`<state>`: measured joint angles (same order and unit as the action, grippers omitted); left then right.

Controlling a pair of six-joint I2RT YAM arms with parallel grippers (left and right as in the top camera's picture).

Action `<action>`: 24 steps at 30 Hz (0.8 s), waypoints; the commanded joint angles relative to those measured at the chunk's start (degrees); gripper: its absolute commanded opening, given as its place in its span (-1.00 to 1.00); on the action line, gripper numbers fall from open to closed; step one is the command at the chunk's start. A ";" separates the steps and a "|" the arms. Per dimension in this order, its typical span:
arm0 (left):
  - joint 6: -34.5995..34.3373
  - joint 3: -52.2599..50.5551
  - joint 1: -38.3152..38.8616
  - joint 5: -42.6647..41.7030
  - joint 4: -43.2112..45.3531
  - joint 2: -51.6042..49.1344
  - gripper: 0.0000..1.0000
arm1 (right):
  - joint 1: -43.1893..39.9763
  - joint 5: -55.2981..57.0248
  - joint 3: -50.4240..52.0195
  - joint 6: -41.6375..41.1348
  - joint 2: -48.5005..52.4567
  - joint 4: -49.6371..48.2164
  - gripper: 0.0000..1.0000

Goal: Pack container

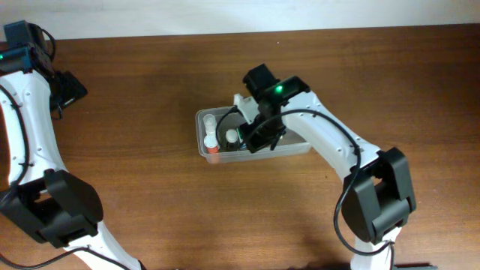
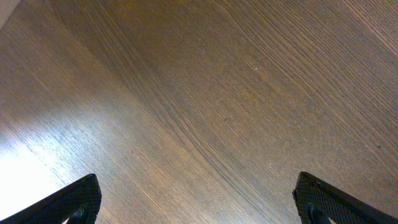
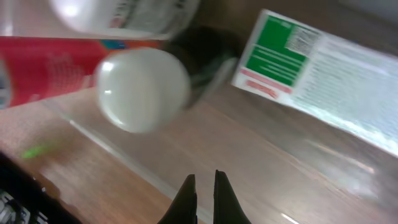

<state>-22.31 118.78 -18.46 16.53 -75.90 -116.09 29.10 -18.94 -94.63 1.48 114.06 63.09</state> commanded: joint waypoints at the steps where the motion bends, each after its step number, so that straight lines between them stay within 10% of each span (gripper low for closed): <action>1: 0.07 0.74 -0.09 0.37 -0.02 -0.37 0.99 | 2.78 0.42 0.26 -0.46 -0.28 0.31 -0.91; 24: 0.07 0.74 -0.09 0.37 -0.02 -0.37 0.99 | 3.50 5.42 0.26 -2.01 -0.28 3.85 -0.92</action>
<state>-22.31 118.78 -18.46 16.53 -75.90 -116.09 32.47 -13.13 -94.63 -0.08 114.06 66.41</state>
